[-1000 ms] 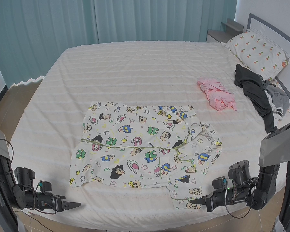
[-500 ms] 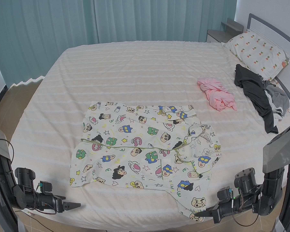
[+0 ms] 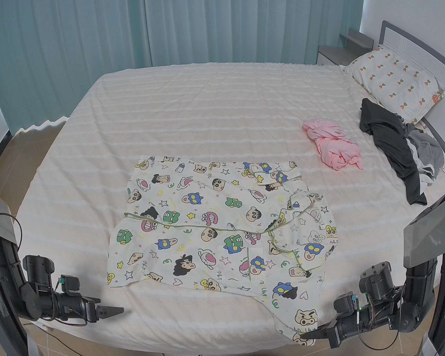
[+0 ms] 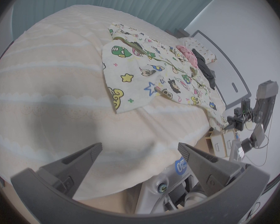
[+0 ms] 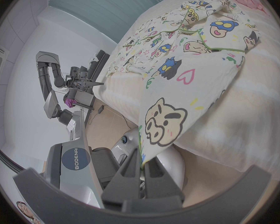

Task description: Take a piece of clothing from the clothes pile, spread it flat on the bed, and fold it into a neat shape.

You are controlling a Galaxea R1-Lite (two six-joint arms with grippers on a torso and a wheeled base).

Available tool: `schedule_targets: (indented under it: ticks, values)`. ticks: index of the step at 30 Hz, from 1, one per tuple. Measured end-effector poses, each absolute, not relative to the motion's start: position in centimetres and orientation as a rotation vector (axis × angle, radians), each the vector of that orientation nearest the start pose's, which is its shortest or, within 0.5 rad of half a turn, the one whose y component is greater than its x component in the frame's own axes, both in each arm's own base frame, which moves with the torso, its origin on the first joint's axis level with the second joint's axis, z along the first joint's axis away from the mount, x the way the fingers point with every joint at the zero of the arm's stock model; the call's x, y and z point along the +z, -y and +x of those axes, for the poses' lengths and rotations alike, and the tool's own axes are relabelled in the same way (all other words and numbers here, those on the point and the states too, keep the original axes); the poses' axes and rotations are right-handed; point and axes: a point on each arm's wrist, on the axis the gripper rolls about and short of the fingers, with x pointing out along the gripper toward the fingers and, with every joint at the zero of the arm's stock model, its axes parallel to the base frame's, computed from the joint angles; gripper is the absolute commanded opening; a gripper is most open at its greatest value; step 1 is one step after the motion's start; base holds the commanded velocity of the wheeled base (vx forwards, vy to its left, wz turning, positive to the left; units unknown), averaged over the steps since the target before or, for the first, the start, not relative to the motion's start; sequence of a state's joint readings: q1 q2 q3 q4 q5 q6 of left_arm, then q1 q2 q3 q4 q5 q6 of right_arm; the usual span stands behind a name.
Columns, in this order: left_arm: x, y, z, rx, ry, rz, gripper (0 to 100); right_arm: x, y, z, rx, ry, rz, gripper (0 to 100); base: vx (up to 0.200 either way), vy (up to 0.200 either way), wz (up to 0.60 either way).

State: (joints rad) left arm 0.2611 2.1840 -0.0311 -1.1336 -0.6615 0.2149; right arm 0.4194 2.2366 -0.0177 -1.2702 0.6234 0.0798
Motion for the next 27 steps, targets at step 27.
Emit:
schedule_targets:
  ticks: [27]
  values:
    - [-2.2, 6.6, 22.4, 0.058, -0.696, -0.475, 100, -2.9, -9.1, 17.5, 0.914, -1.023, 0.155, 0, 0.000, 0.000, 0.00]
